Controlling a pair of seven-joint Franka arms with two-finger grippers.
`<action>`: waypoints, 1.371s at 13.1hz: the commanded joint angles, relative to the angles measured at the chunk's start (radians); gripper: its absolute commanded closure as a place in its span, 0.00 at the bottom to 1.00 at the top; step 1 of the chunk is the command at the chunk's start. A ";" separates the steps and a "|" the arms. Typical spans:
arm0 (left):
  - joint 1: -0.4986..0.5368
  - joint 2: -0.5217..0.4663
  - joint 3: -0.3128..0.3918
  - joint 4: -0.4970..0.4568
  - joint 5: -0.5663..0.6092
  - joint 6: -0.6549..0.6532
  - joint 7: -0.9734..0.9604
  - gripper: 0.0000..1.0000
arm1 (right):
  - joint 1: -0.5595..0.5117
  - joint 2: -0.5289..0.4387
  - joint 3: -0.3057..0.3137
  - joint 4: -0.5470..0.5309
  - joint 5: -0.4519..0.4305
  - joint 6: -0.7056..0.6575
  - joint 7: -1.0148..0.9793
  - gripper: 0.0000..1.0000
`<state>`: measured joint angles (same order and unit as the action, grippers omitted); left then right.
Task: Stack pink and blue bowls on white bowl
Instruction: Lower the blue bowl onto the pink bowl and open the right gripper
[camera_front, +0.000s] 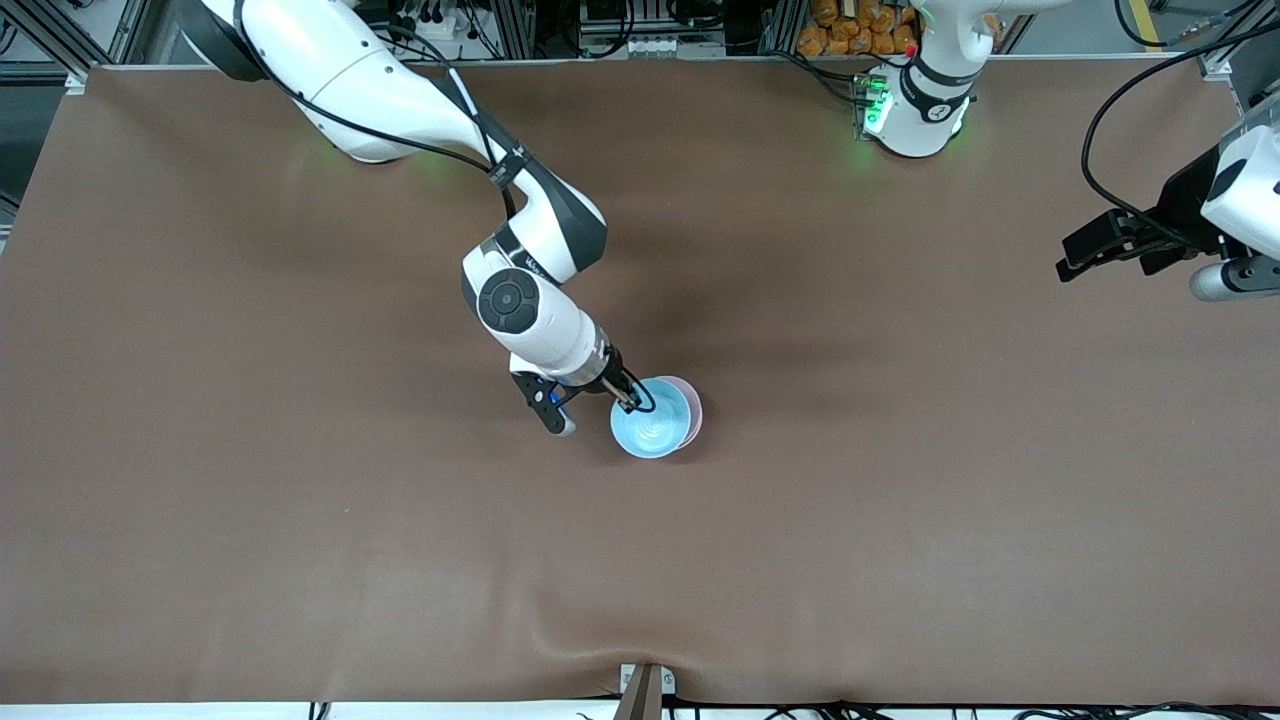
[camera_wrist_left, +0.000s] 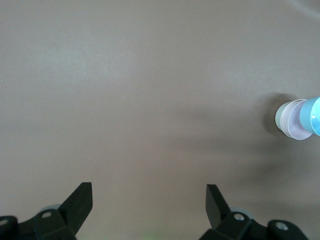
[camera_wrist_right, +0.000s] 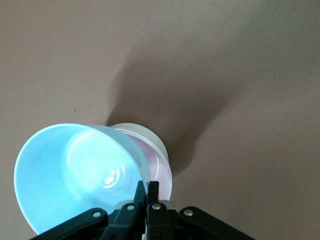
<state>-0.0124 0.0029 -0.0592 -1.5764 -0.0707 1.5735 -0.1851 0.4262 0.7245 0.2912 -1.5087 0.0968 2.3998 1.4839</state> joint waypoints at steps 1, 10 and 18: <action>0.002 -0.026 0.006 -0.017 -0.007 0.000 0.015 0.00 | 0.011 0.006 0.000 0.007 -0.006 0.033 0.029 1.00; 0.000 -0.021 0.004 -0.008 -0.001 -0.001 0.013 0.00 | 0.016 0.009 -0.001 -0.036 -0.009 0.048 0.030 1.00; 0.002 -0.014 0.007 0.019 0.006 -0.001 0.090 0.00 | 0.023 0.006 -0.001 -0.036 -0.009 0.047 0.030 0.00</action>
<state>-0.0105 0.0007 -0.0550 -1.5589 -0.0704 1.5750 -0.1086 0.4449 0.7384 0.2912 -1.5412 0.0968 2.4392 1.4921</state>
